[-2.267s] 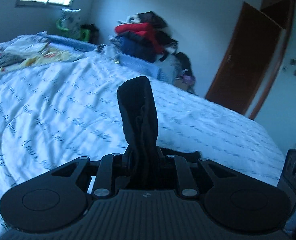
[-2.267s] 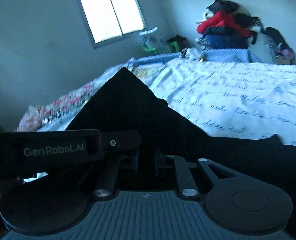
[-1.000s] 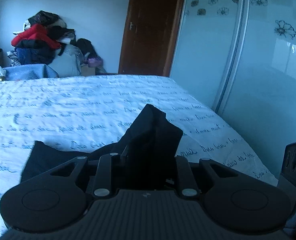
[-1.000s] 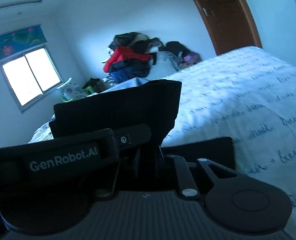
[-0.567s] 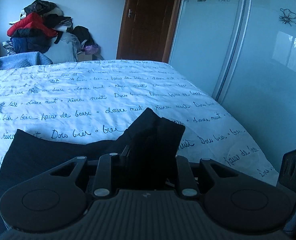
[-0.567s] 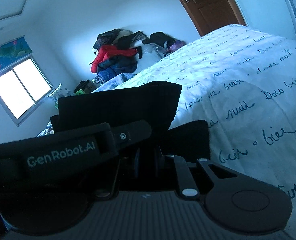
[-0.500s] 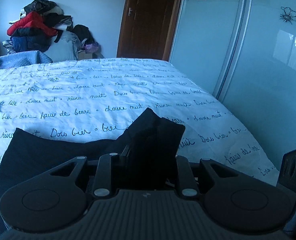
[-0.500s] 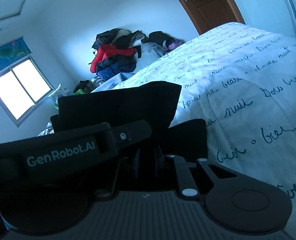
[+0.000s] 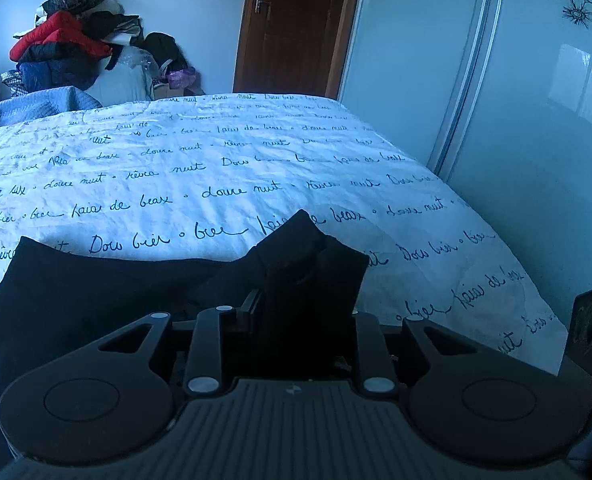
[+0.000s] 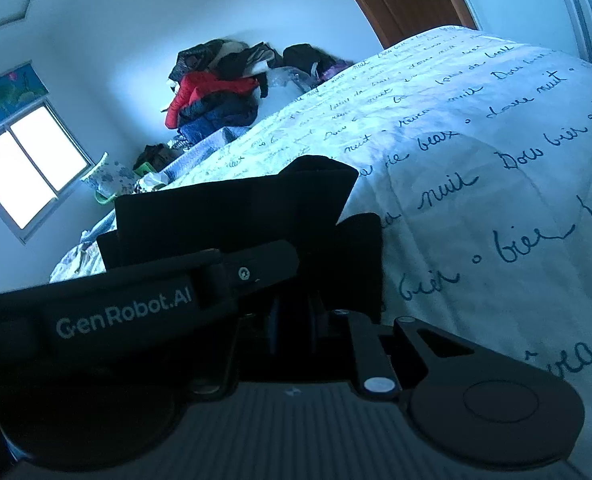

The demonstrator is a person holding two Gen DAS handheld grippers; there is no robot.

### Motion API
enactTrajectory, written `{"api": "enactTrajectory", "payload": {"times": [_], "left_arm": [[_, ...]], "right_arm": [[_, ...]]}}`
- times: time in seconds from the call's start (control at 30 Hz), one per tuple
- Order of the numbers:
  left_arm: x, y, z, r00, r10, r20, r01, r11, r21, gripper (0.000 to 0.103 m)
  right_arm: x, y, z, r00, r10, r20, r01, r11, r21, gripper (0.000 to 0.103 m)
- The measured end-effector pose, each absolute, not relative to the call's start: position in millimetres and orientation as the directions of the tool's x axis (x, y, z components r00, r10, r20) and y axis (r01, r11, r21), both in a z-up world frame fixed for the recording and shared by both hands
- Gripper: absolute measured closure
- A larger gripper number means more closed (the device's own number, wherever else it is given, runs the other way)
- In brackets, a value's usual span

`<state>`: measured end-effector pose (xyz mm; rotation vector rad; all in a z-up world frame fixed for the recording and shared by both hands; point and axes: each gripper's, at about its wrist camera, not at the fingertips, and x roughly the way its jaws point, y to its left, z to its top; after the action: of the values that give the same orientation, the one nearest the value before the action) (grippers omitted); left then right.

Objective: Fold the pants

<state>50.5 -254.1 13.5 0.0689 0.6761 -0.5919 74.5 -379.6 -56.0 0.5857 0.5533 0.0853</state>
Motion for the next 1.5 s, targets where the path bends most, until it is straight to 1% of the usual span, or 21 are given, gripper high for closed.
{"api": "enactTrajectory", "payload": {"times": [0.37,0.67,0.7,0.73,0.77,0.8,0.87,0.93,1.0,1.07,1.1,1.17,1.3,1.37,1.43,1.47,1.5], "left_arm": [[51,-261,8,0.625,-0.476,-0.619,0.527,0.842,-0.115,0.072],[50,-264,4,0.612,-0.479,-0.629,0.539,0.835,-0.111,0.068],[50,-264,3,0.609,-0.48,-0.631,0.541,0.834,-0.113,0.066],[50,-264,3,0.603,-0.485,-0.634,0.545,0.83,-0.117,0.064],[50,-265,3,0.597,-0.489,-0.636,0.548,0.827,-0.123,0.06],[50,-266,3,0.59,-0.494,-0.639,0.551,0.824,-0.129,0.055],[49,-267,3,0.572,-0.504,-0.647,0.558,0.817,-0.143,0.049],[51,-260,9,0.54,-0.537,-0.649,0.562,0.803,-0.197,0.046],[53,-246,21,0.524,-0.573,-0.63,0.564,0.788,-0.248,0.036],[56,-224,35,0.56,-0.563,-0.608,0.533,0.806,-0.256,0.03],[57,-214,41,0.584,-0.547,-0.6,0.517,0.82,-0.245,0.028],[60,-196,48,0.632,-0.487,-0.603,0.485,0.855,-0.182,0.029],[58,-166,41,0.696,-0.352,-0.626,0.432,0.902,-0.027,0.031],[54,-154,29,0.69,-0.322,-0.649,0.437,0.899,0.018,0.031],[51,-148,15,0.666,-0.301,-0.682,0.457,0.888,0.054,0.031],[49,-147,6,0.655,-0.286,-0.699,0.464,0.883,0.074,0.032],[48,-145,1,0.65,-0.274,-0.708,0.464,0.882,0.084,0.035]], "right_arm": [[63,-389,-59,0.854,0.221,-0.47,0.094,0.824,0.559,0.088],[42,-401,-53,0.857,0.19,-0.478,0.108,0.842,0.529,0.087],[38,-403,-52,0.857,0.169,-0.487,0.123,0.85,0.512,0.081],[34,-405,-50,0.854,0.137,-0.501,0.144,0.864,0.483,0.071],[30,-406,-49,0.853,0.104,-0.512,0.162,0.879,0.449,0.066],[26,-407,-47,0.852,0.073,-0.519,0.178,0.891,0.418,0.06],[19,-411,-44,0.852,0.024,-0.522,0.205,0.903,0.377,0.058],[11,-415,-39,0.858,-0.02,-0.512,0.23,0.908,0.351,0.058],[5,-418,-32,0.871,-0.054,-0.489,0.249,0.906,0.343,0.058],[1,-421,-25,0.884,-0.074,-0.461,0.257,0.901,0.348,0.058],[0,-421,-21,0.89,-0.081,-0.449,0.257,0.901,0.349,0.057],[2,-418,-14,0.902,-0.055,-0.428,0.223,0.908,0.354,0.056],[17,-396,-10,0.9,0.091,-0.427,0.076,0.93,0.36,0.056],[25,-380,-13,0.876,0.144,-0.459,0.02,0.942,0.334,0.054],[31,-368,-19,0.849,0.131,-0.512,0.007,0.966,0.259,0.053],[34,-365,-24,0.832,0.098,-0.546,0.021,0.978,0.208,0.052],[35,-365,-30,0.816,0.076,-0.573,0.033,0.984,0.178,0.046]]}}
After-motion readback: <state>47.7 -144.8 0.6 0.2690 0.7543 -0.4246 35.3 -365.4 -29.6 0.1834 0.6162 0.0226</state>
